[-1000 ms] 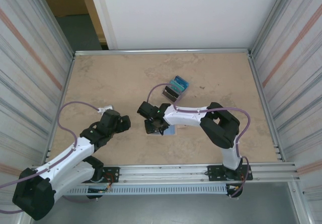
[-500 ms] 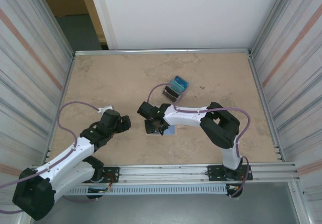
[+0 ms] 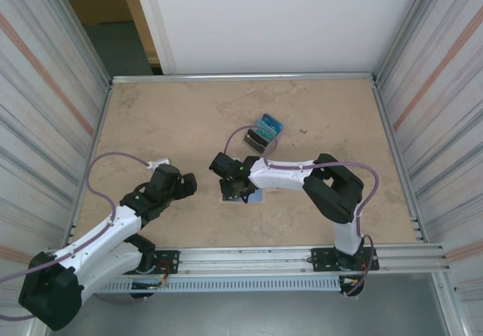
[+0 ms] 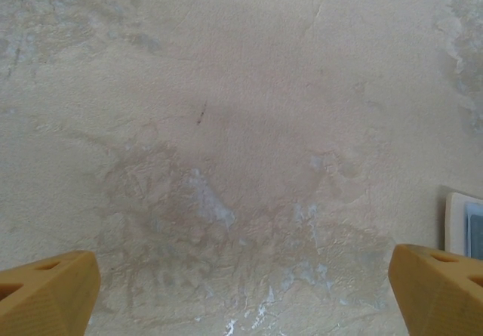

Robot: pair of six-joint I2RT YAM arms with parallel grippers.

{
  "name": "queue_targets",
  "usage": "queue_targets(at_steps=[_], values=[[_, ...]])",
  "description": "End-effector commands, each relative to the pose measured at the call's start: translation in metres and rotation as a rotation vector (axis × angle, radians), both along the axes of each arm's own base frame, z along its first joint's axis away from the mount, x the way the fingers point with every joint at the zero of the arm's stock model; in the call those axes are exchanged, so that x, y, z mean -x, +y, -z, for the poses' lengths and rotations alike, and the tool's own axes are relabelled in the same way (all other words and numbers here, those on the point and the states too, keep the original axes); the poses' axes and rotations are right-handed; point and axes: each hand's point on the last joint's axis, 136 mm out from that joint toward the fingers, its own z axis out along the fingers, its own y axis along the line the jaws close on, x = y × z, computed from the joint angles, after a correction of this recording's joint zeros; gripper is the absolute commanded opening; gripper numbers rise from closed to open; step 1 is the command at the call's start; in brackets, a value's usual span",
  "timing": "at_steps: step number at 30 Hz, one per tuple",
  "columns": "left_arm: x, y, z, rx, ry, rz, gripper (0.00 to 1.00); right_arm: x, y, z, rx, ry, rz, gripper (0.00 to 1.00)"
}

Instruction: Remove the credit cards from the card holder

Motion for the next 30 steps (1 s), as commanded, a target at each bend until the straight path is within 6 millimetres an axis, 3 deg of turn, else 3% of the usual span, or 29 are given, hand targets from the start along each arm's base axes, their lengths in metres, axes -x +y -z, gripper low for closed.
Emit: queue_targets(at_steps=[1,7,17,24,30], values=[[-0.009,-0.006,-0.02,0.032,-0.055,0.016,0.99,0.002,-0.011,0.0,0.008,0.018,0.002,0.21],[-0.013,-0.012,-0.032,0.038,-0.079,0.049,0.99,-0.001,-0.022,-0.012,0.007,-0.01,0.02,0.2],[-0.017,-0.02,-0.042,0.049,-0.098,0.086,0.99,-0.004,-0.06,-0.022,0.066,-0.047,0.088,0.21],[-0.019,-0.032,-0.041,0.012,-0.089,0.141,0.99,-0.004,-0.081,-0.021,0.087,-0.046,0.133,0.23],[-0.021,-0.048,-0.039,-0.067,-0.076,0.21,0.99,-0.003,-0.088,-0.018,0.096,-0.042,0.142,0.25]])
